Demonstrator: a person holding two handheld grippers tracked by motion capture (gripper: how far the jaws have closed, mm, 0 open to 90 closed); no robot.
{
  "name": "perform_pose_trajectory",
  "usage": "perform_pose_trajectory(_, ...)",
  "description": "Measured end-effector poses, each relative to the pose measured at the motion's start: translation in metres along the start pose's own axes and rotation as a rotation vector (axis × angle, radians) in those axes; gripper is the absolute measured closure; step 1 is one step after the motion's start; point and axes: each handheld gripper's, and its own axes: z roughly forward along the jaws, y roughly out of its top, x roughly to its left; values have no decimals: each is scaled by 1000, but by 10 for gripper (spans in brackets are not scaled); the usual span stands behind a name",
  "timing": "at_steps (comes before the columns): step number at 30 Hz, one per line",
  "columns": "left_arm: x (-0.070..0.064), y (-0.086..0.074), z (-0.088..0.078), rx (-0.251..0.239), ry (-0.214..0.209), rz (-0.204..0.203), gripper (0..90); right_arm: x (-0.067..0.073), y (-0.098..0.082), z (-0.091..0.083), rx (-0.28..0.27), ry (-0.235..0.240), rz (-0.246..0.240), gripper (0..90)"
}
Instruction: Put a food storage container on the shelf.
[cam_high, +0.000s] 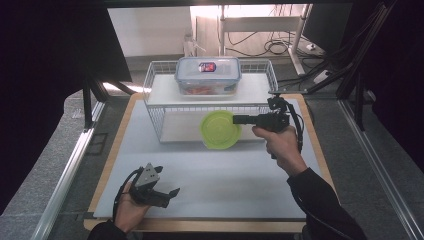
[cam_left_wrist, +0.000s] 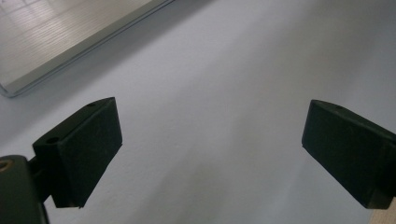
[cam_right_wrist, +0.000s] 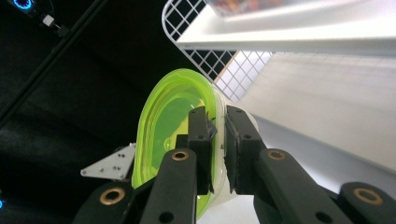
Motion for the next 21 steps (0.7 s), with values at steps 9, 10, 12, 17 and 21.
perform_pose_trajectory(9, 0, 0, 0, 0, -3, -1, 48, 7, 18, -4, -16, 15, 0, 824)
perform_pose_trajectory(10, 0, 0, 0, -1, -2, -1, 48, 8, 20, -4, -19, 15, -1, 824)
perform_pose_trajectory(12, 0, 0, 0, -2, -1, -1, 48, 9, 23, -5, -22, 17, -1, 824)
perform_pose_trajectory(17, 0, 0, 0, -2, -3, -1, 48, 12, 33, -6, -30, 24, 11, 825)
perform_pose_trajectory(21, 0, 0, 0, -3, -3, -2, 48, 14, 42, -6, -43, 21, 16, 824)
